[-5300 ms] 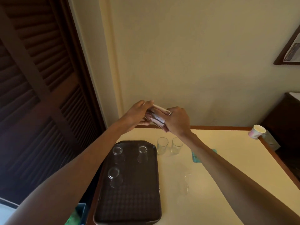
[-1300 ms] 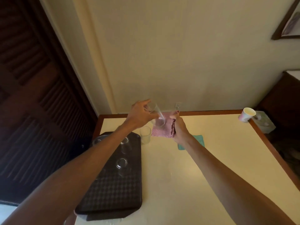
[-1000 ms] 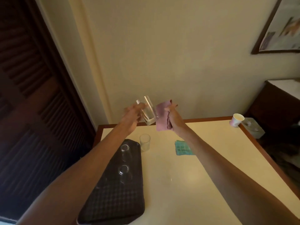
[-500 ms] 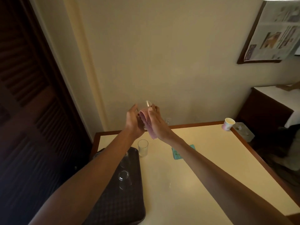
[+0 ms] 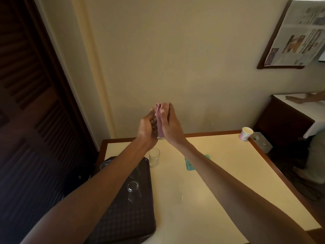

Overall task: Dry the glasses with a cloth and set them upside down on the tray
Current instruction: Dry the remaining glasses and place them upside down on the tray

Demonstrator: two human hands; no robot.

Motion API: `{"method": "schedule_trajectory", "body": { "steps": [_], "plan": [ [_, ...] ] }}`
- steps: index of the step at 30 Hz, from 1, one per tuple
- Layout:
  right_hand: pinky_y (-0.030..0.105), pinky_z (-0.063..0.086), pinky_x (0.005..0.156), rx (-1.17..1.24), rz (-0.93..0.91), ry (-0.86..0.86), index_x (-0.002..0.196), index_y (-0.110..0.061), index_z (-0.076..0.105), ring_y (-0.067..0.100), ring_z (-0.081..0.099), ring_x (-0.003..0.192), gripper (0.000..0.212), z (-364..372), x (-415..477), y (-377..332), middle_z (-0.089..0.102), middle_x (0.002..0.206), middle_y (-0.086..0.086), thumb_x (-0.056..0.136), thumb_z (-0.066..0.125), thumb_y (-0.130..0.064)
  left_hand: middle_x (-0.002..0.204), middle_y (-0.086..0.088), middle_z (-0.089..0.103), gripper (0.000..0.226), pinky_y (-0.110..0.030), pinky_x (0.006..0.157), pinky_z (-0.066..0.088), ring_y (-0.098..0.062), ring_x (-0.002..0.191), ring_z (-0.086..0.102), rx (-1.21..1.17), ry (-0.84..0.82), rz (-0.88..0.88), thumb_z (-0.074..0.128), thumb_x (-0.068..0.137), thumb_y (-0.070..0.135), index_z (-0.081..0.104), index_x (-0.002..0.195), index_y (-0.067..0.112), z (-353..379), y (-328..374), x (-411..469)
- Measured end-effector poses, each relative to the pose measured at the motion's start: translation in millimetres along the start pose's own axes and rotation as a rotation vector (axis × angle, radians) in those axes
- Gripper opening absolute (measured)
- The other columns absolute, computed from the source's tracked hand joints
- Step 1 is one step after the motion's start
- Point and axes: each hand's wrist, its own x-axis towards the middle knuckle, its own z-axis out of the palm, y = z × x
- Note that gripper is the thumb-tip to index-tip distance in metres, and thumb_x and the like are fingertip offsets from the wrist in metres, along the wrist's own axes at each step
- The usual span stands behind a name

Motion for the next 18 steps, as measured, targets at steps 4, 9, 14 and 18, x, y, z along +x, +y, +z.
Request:
{"method": "schedule_trajectory", "body": {
  "steps": [4, 9, 14, 18],
  "plan": [
    [0.029, 0.058, 0.081, 0.003, -0.066, -0.051, 0.142, -0.012, 0.033, 0.012, 0.067, 0.102, 0.049, 10, -23, -7, 0.061, 0.124, 0.007, 0.106, 0.034, -0.046, 0.121, -0.018, 0.069, 0.067, -0.043, 0.104, 0.055, -0.031, 0.117, 0.068, 0.055, 0.100, -0.005, 0.050, 0.102, 0.057, 0.066, 0.133, 0.000, -7, 16, 4],
    [0.038, 0.059, 0.092, -0.113, -0.083, -0.043, 0.154, -0.013, 0.017, 0.022, 0.061, 0.121, 0.072, 9, 6, -8, 0.046, 0.147, 0.012, 0.102, 0.030, -0.061, 0.124, -0.013, 0.074, 0.062, -0.053, 0.103, 0.055, -0.033, 0.119, 0.069, 0.135, 0.194, 0.008, 0.056, 0.093, 0.063, 0.074, 0.125, 0.014, -2, 20, 7],
    [0.032, 0.059, 0.080, 0.151, 0.203, -0.039, 0.136, -0.012, 0.049, 0.015, 0.068, 0.091, 0.059, -2, 29, -21, 0.066, 0.109, 0.002, 0.104, 0.028, -0.057, 0.107, -0.008, 0.078, 0.055, -0.047, 0.101, 0.057, -0.027, 0.108, 0.073, 0.236, 0.204, 0.062, 0.036, 0.108, 0.055, 0.074, 0.111, 0.015, 11, 12, -6],
    [0.033, 0.058, 0.075, 0.361, 0.510, -0.081, 0.098, -0.013, 0.069, 0.024, 0.071, 0.087, 0.065, 5, 20, -26, 0.073, 0.094, 0.012, 0.104, 0.023, -0.058, 0.106, -0.011, 0.077, 0.073, -0.049, 0.101, 0.055, -0.032, 0.108, 0.071, 0.338, 0.227, 0.071, 0.050, 0.091, 0.073, 0.075, 0.115, 0.009, 15, 15, -5]
  ]
}}
